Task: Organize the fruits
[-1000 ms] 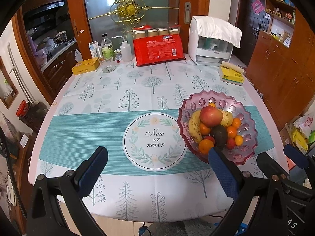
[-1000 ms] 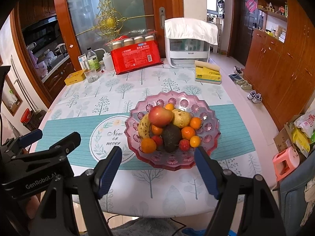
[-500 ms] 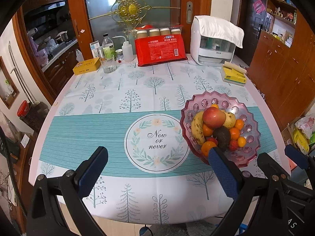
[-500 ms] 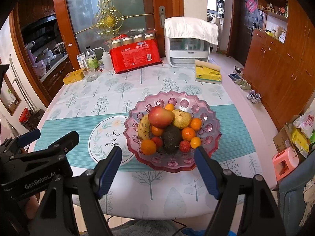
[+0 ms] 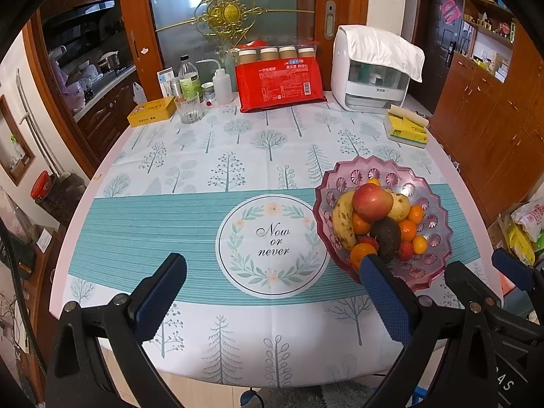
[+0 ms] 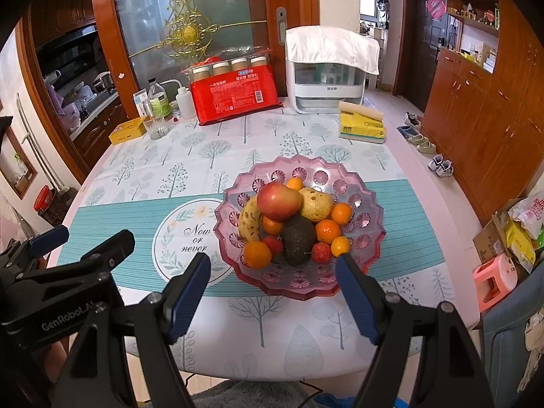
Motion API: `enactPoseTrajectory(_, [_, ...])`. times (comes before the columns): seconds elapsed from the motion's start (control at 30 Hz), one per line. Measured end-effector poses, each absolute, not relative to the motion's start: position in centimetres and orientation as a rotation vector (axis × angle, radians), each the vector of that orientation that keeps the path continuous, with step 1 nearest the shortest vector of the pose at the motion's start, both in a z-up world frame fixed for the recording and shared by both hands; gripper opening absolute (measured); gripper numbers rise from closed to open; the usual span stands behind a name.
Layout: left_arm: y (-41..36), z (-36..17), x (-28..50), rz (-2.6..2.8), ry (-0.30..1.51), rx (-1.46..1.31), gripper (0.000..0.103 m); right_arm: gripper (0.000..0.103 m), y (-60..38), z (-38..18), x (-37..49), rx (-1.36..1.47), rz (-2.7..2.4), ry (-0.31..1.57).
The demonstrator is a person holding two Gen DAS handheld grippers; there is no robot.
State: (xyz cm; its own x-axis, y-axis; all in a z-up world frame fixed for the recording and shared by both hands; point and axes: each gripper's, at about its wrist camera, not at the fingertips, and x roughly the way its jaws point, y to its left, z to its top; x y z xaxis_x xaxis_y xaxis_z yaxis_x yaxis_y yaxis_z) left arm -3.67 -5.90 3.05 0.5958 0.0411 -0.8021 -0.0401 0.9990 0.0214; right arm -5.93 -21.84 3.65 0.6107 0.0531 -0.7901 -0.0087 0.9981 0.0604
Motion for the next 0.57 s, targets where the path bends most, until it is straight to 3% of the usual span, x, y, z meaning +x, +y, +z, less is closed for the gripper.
enactPoseTrajectory(0.57, [-6.45, 2.58, -3.31, 0.048, 0.943, 0.010, 0.101, 0.077, -22.30, 3.20, -5.01, 0.064, 0.026, 0.934])
